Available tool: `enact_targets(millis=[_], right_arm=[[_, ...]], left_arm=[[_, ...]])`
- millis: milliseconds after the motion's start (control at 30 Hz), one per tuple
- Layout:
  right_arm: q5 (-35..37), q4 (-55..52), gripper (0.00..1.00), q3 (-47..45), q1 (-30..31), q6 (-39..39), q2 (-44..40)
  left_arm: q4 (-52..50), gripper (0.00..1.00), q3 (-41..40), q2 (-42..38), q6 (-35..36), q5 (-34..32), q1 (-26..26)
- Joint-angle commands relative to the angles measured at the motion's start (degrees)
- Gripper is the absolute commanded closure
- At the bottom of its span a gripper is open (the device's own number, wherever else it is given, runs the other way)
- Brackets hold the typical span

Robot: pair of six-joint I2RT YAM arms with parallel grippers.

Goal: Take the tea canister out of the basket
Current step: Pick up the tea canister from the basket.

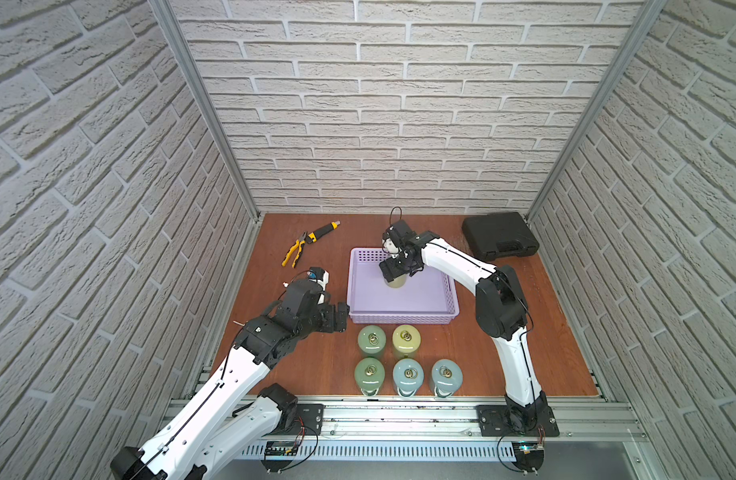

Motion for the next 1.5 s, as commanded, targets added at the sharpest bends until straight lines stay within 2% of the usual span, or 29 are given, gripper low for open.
enact_targets(millis=[0, 133, 233, 400, 967, 1467], right_arm=[[-0.5, -0.1, 0.12, 1.6, -0.3, 0.7, 0.2], [-0.3, -0.4, 0.23, 1.8, -0.4, 1.0, 0.3], [0.0, -0.9, 0.35, 2.1, -0.5, 1.3, 0.4], [0.1, -1.1, 0.42, 2.4, -0.5, 1.4, -0.4], [2.1, -4.2, 0.46, 3.1, -0.5, 0.8, -6.8], [3.0, -4.3, 0.47, -4.6, -0.3, 2.3, -17.9]], left_arm=[[2.1, 0.02, -0.4, -0.3, 0.3, -1.0, 0.4], [2.0, 0.02, -0.5, -0.4, 0.3, -1.1, 0.4], [2.0, 0.02, -0.5, -0.6, 0.2, -1.1, 0.4], [2.1, 0.02, -0.5, -1.0, 0.2, -1.2, 0.3], [4.4, 0.02, -2.4, -3.0, -0.6, -2.9, 0.4], [4.6, 0.02, -2.7, -3.3, 0.5, -0.9, 0.4]])
